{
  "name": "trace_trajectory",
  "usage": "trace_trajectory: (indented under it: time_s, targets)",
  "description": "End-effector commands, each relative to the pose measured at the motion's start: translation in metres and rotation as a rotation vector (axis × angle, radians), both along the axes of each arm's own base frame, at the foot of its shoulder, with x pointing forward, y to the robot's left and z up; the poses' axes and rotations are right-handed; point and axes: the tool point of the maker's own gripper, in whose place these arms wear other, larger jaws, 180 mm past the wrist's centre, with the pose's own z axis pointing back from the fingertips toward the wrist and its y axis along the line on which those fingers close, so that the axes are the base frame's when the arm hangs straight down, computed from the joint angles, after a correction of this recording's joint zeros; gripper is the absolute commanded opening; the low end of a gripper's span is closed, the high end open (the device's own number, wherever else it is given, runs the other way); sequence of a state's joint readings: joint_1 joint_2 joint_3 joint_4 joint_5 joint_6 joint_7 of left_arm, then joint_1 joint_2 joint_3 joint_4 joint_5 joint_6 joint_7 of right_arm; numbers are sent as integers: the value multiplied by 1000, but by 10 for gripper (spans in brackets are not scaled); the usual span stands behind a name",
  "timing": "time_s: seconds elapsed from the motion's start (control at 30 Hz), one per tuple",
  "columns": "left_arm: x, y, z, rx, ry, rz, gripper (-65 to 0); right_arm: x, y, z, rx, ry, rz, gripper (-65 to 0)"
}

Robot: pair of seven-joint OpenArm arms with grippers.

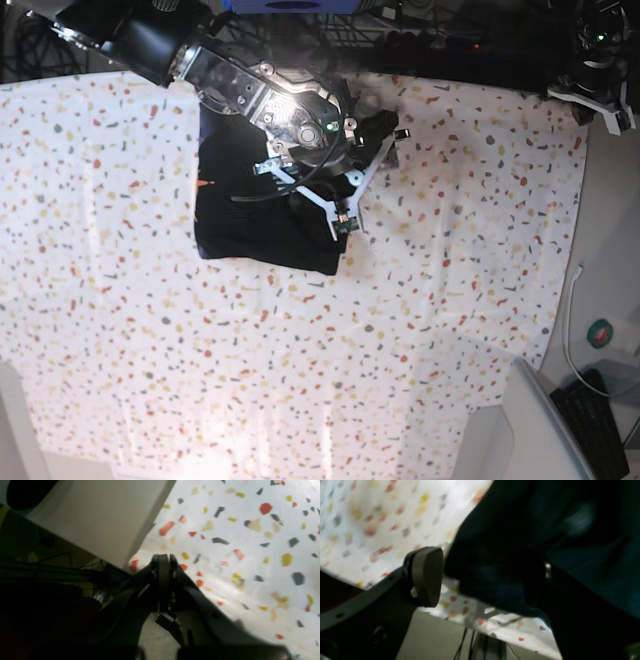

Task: Layout the t-shirt on the table in an organized manner, then fold the t-shirt properly
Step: 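Press the folded end flat with the right gripper while left withdraws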

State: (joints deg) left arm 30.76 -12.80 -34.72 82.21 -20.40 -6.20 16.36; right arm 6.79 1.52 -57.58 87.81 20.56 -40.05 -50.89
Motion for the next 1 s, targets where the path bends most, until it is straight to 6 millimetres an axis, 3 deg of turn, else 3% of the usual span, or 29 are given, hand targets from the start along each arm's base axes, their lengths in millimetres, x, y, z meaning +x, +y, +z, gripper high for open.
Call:
trace_trajectory:
  time_s: [0.0, 0.2, 0.4, 0.5, 0.67, 0.97]
  targets:
    - [6, 6, 11, 28, -29, -12, -650, -10, 10, 2, 26, 34, 12, -195]
    - [6, 4, 9, 23, -30, -14, -650, -1, 10, 3, 23, 3, 7, -200]
    - [7, 4, 10, 24, -30, -14, -650, -3, 1, -11, -18, 24, 0, -212]
    - [7, 4, 10, 24, -30, -14, -650, 4, 1, -10, -13, -14, -7, -345]
    - [7, 4, 10, 23, -31, -14, -650, 5, 4, -4, 7, -31, -6, -650]
    - [7, 5, 10, 22, -34, -11, -650, -9, 4, 34, 129, -80, 11, -650]
